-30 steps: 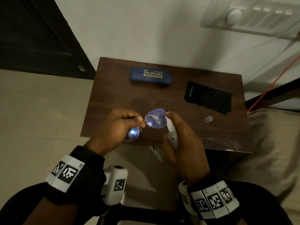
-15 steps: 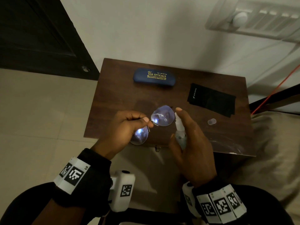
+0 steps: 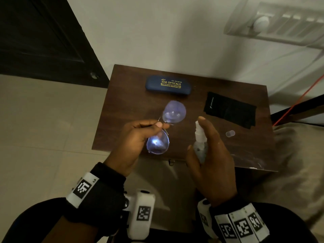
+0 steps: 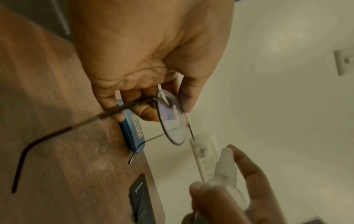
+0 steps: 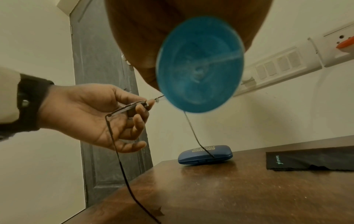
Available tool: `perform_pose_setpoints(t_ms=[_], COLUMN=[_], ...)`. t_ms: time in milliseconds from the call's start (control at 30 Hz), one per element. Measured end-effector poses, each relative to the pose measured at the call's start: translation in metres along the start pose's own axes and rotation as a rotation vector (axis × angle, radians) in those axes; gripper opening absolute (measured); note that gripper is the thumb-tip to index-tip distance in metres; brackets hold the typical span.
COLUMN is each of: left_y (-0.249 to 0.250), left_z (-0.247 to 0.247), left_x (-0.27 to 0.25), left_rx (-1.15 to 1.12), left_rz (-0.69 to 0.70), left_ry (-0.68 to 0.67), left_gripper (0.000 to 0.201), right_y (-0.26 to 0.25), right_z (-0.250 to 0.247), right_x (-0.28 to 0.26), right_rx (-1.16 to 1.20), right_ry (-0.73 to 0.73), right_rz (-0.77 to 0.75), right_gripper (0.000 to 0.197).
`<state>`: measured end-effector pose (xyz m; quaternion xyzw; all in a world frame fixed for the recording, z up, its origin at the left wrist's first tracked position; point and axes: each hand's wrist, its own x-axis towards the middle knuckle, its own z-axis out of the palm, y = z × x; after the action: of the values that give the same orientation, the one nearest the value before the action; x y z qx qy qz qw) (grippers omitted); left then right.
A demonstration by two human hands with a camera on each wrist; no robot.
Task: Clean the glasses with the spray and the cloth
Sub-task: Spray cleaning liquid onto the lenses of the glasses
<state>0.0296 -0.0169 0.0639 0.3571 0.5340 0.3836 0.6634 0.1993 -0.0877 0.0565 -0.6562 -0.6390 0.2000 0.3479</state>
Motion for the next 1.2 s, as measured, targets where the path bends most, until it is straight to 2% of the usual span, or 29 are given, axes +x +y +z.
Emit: perform_pose_setpoints(t_ms=[267,567,733,867,1033,1133,1200], left_y=[-0.007,-0.011,-0.011,-0.013,-0.016,-0.02,-0.022], left_z=[-0.004,0.005,0.004,0.003,0.0,-0.003,-0.004], left_x=[0.003,0.003,0.004,0.005,0.007,0.008,0.009], left_rx=[-0.094,-0.134,-0.158,-0.175,-0.233,-0.285,-0.3], left_rz=[0.031,-0.009,0.005,0.021,0.02,0.019,0.009], left_ry=[0.092,0.048,0.039,0.028,-0.012,-0.085,-0.115], left_gripper=[0.018,0.014,0.011,0.011,0.013,0.016,0.017], right_y=[-0.009,-0.01,-0.008,-0.006,-0.001,0.001,0.003], right_z=[0.003,0.015,0.015,0.017,0.013,0.009,0.007], right_x=[-0.002,-0.005,-0.005,-0.007,-0.008,-0.005,-0.003], right_rx=[-0.011,-0.056,-0.074,-0.033,0.28,0.601,0.651], right_ry=[-0.019,-0.139,-0.117,-0.075,0.025,0.014,-0.041], right_rz=[-0.065,-0.051,-0.043,-0.012,0.199,0.288,0.291], right_gripper=[0.06,0.059,0.053,0.062,0.082,0.078,0.076])
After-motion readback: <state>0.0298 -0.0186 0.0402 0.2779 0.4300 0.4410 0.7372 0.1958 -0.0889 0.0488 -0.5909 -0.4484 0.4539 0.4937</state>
